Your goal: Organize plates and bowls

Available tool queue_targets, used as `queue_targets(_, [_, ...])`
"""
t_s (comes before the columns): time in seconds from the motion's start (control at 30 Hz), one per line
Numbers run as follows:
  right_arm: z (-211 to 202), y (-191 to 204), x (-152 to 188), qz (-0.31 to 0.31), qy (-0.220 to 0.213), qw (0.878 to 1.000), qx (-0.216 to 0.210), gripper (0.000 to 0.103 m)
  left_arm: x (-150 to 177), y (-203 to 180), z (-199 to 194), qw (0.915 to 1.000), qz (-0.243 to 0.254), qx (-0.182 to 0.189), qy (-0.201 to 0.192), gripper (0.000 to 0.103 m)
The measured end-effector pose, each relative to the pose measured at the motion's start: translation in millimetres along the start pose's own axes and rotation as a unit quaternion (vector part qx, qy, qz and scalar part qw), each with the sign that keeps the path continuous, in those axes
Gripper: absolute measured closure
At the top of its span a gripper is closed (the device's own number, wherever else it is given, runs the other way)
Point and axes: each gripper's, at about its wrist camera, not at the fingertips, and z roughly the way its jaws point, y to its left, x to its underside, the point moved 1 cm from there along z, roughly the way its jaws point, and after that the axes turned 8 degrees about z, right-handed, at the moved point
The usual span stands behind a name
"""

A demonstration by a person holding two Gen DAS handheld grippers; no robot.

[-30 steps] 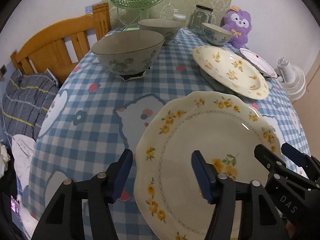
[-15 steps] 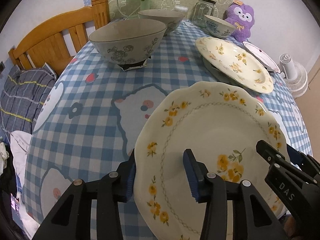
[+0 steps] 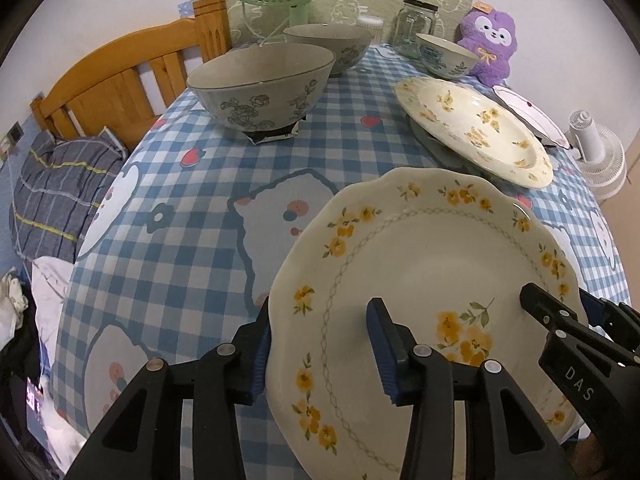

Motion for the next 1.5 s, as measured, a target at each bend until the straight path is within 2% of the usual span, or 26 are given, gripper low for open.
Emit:
queue_targets(0.13, [-2,-9,-2,-0.006,-0.002,1.0,0.001,0.057,1,-9,-2,1.0,-0.001,-0.004,0.0,0.059])
queue_targets(0.67, [-10,-83,-8,0.007,-0.002,1.0,0.016,0.058,-11,-76,-5,0.9997,0.01,0.023,-0.005,0.059])
queue_targets(1.5, [2,-209,-45,0.01,-0.015,0.999,0.03,0.06,-46,-196,12,0.9989,0.016,0.034,-0.027,0.059])
